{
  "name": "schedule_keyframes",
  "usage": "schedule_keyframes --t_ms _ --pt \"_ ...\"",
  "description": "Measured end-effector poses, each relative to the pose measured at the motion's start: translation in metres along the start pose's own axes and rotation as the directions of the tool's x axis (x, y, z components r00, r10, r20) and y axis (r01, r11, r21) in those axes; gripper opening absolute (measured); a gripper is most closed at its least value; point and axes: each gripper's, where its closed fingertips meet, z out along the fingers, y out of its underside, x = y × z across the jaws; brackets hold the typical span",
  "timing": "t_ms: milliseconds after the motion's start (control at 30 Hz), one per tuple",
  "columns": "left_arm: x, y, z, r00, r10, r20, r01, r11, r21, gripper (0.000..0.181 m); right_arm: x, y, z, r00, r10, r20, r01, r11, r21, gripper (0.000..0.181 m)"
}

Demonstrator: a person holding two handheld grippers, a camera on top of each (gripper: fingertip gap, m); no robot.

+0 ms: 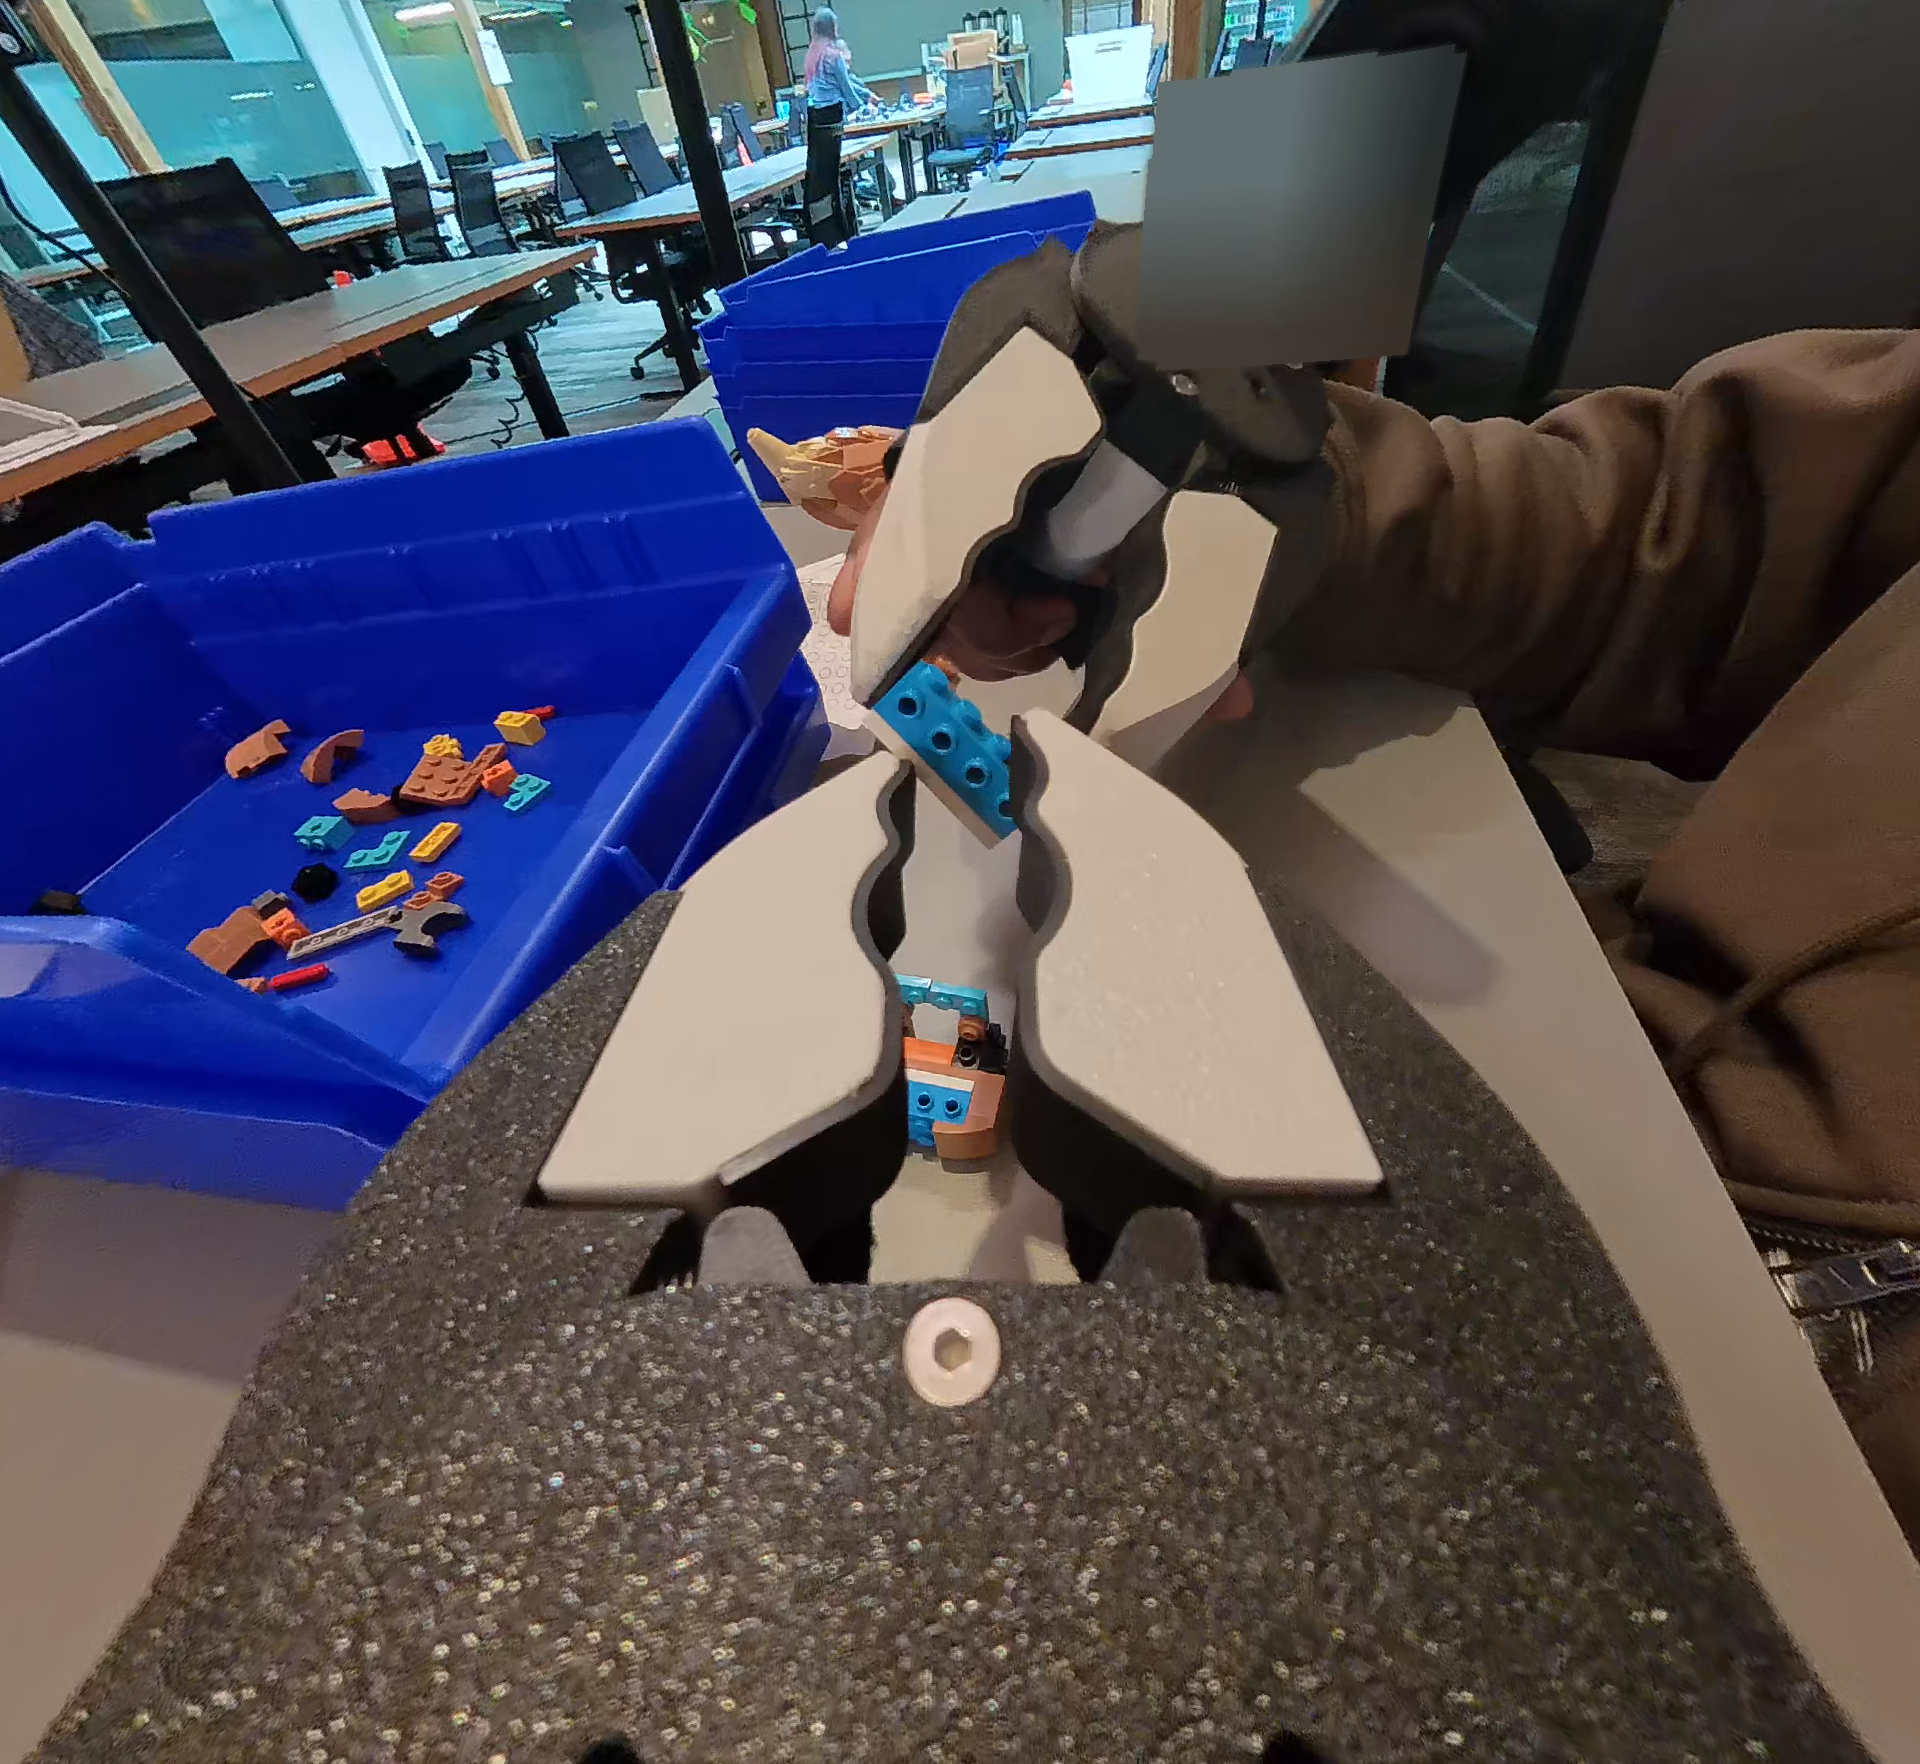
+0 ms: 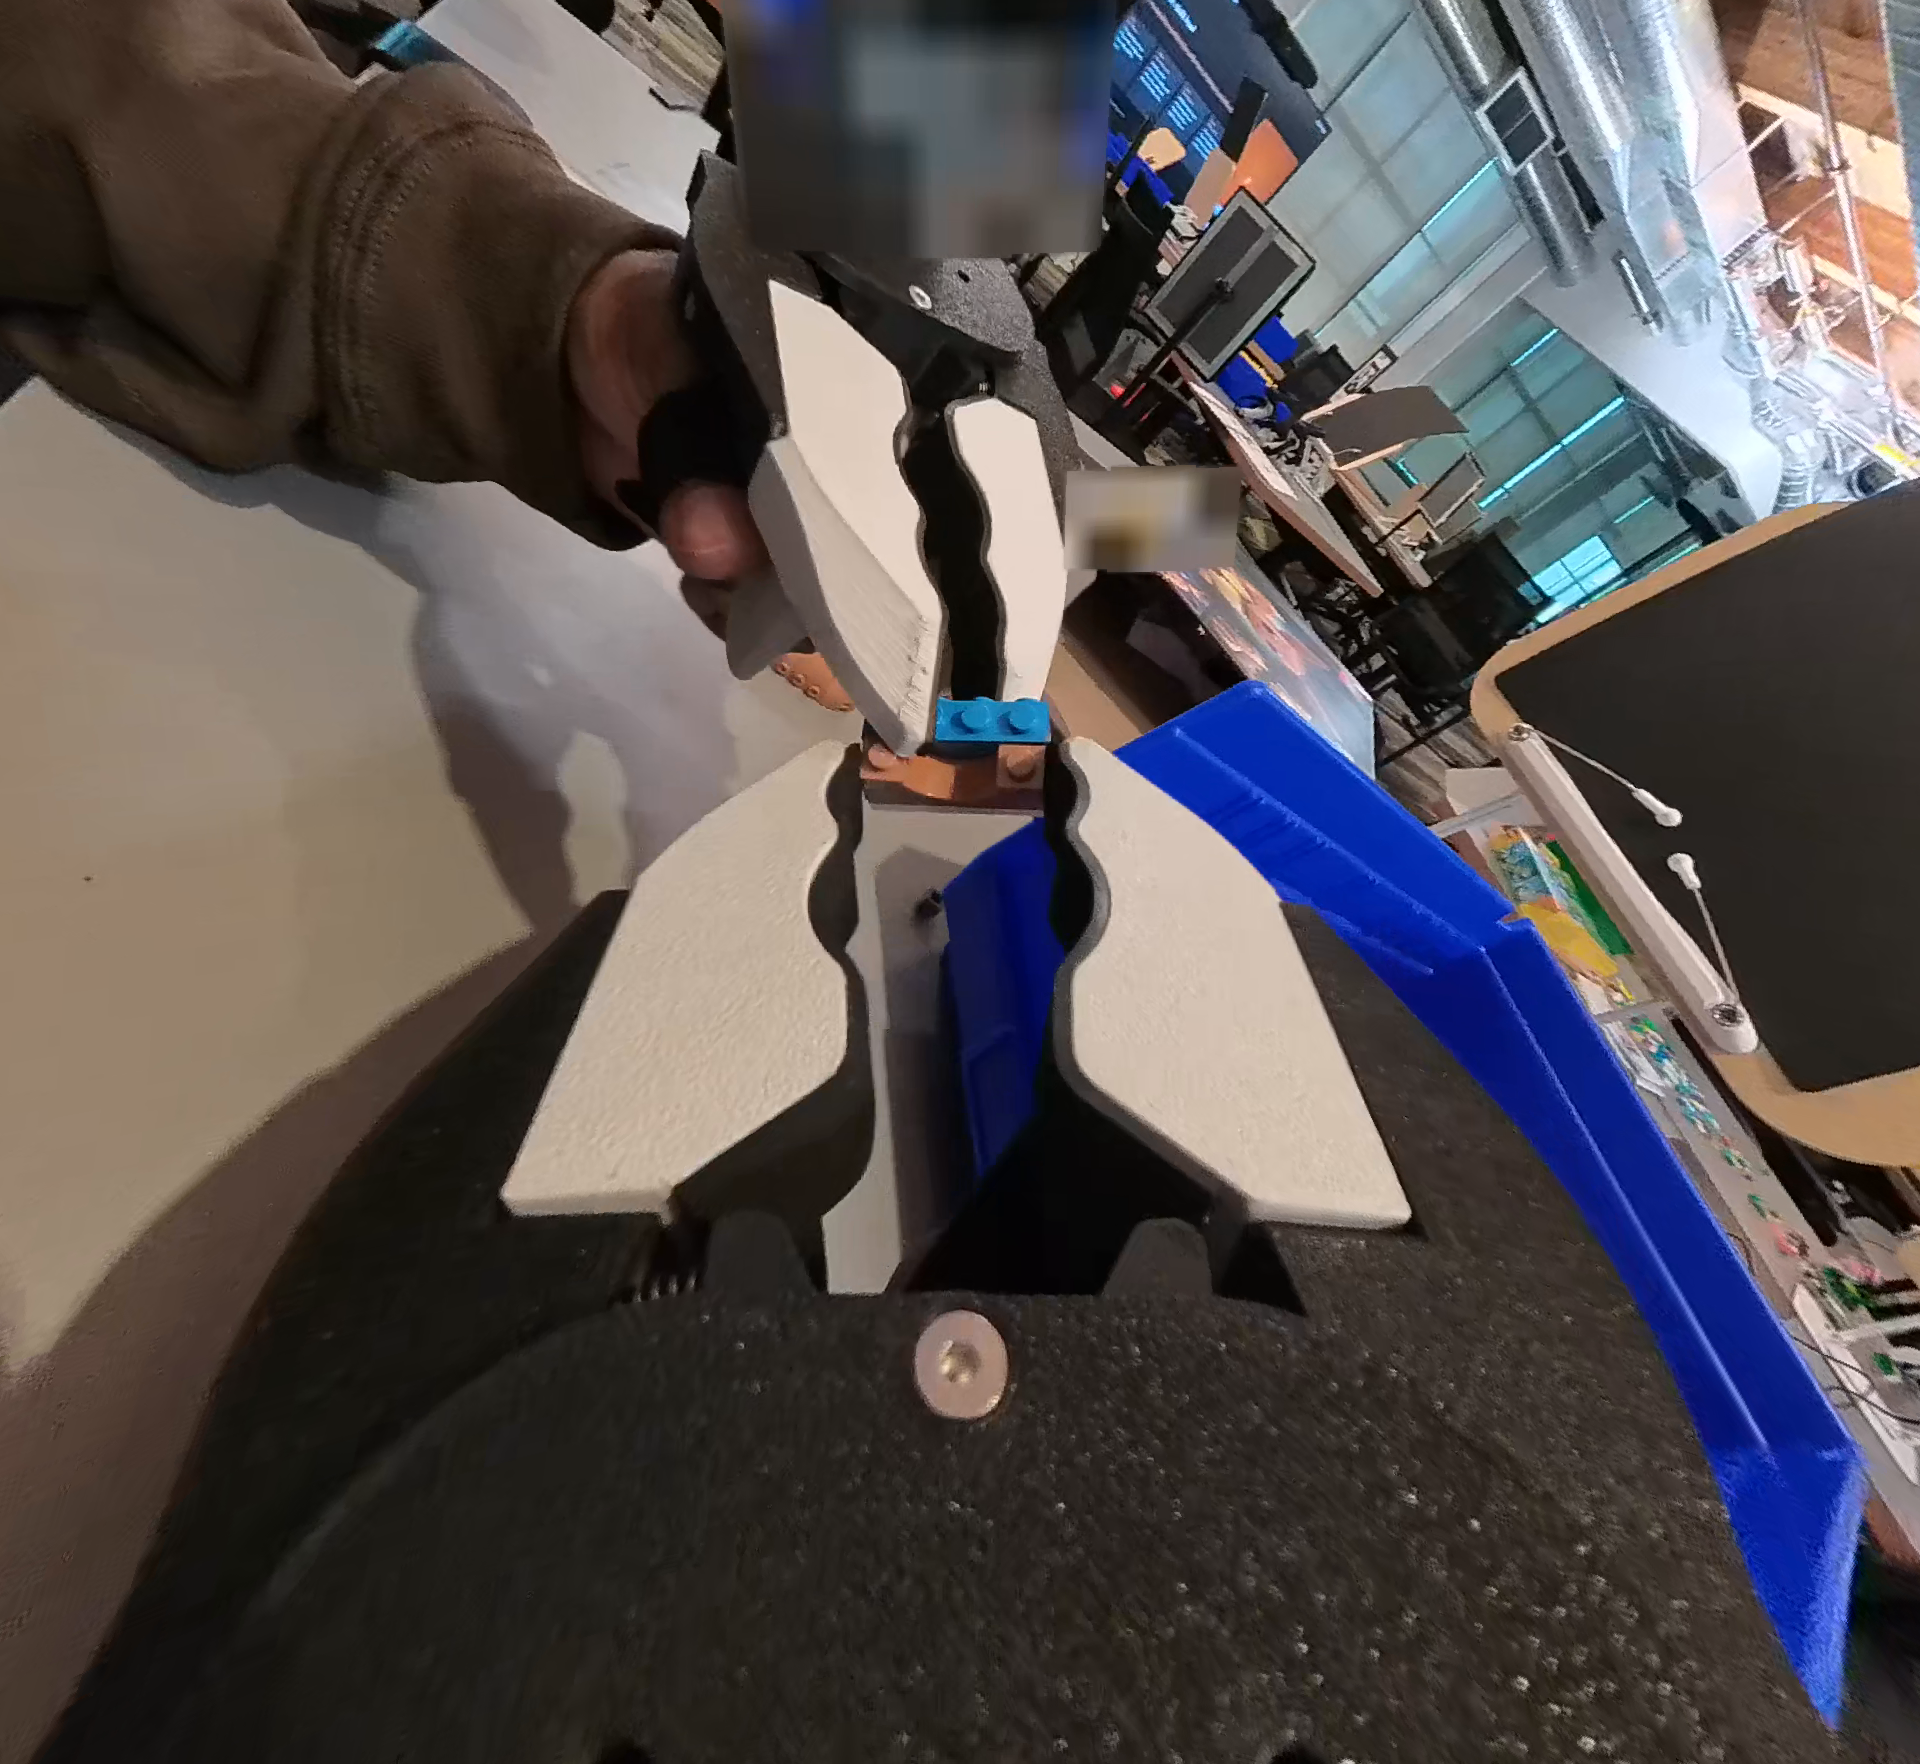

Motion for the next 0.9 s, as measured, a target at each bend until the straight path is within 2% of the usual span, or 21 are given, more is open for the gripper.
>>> schedule_keyframes --t_ms 700,800,900 --pt "0.003 0.002 0.001 0.993 0.12 0.014 -0.12 0.992 -0.036 0.018 -0.005 0.0 -0.003 0.985 0.137 0.109 -0.143 0.989 0.049 0.034" --pt "-0.003 0.002 0.0 1.0 0.007 0.018 -0.007 1.0 -0.017 0.018 0.0 0.001 0.0 0.995 0.09 0.046 -0.092 0.995 0.043 0.034" --pt "-0.013 0.001 -0.002 0.991 -0.129 0.036 0.128 0.991 0.026 0.016 0.009 0.003 0.005 0.994 -0.056 -0.098 0.055 0.998 -0.013 0.034"
